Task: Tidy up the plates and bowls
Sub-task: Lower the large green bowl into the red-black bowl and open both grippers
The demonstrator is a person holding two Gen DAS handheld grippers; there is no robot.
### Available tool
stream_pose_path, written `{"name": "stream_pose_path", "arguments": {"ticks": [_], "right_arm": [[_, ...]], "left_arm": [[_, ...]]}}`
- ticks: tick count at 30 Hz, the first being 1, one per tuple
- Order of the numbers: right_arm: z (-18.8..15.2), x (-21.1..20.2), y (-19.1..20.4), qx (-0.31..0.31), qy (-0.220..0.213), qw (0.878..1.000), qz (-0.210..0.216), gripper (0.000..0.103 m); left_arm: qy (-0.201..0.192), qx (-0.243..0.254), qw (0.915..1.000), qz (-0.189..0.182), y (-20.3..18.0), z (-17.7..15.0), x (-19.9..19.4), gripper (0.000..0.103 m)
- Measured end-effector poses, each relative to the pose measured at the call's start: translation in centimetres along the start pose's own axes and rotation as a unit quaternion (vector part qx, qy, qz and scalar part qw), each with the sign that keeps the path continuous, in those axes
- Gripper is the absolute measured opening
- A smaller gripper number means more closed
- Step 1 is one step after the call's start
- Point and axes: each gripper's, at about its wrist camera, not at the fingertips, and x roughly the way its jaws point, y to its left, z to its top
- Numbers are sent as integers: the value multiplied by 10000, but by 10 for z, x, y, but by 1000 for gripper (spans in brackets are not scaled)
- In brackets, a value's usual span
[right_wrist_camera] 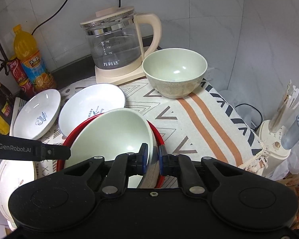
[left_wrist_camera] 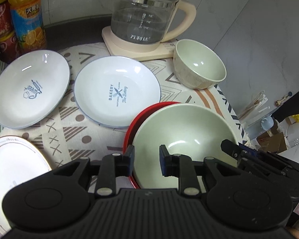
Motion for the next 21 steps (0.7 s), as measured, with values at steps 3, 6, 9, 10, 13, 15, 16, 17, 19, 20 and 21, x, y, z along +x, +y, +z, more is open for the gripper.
{"name": "stream_pose_path", "arguments": {"ticks": [3, 6, 9, 10, 13, 15, 16, 17, 19, 20, 21], "right_arm": [[2, -3, -1, 11, -35, 10000, -3, 15], [5, -9, -4, 73, -145, 9999, 55, 17], [6, -12, -7, 102, -180, 9997, 100, 17], [6, -12, -8, 119, -185, 9997, 119, 17], [5, -14, -10, 133, -235, 9995, 146, 21], [6, -16, -13, 156, -298, 9993, 171, 35], [7, -17, -14, 178, -330, 9991, 185, 40], [8, -18, -16, 202, -373, 9989, 199, 50], [10, -20, -21, 265, -479, 9983, 224, 58], [11, -20, -24, 302, -511, 9980, 226, 63], [12, -20, -27, 348, -535, 9977, 227, 70]], "left_arm": [[-28, -28, 10000, -17, -1, 1, -1, 28], [-31, 23, 10000, 15, -5, 2, -1, 32], [-89, 31, 9999, 58, -7, 3, -1, 42], [-114, 17, 9999, 66, -8, 3, -1, 44], [-189, -42, 9998, 85, -9, 6, -2, 56], [-223, -49, 9997, 116, -11, 9, -1, 68], [-254, -27, 9996, 136, -13, 10, -1, 70], [-284, -1, 9995, 154, -15, 11, 0, 72], [-322, 15, 9994, 151, -18, 15, 1, 75], [-327, 7, 9994, 135, -19, 16, 1, 79], [-340, -6, 9994, 118, -20, 18, 2, 80]]}}
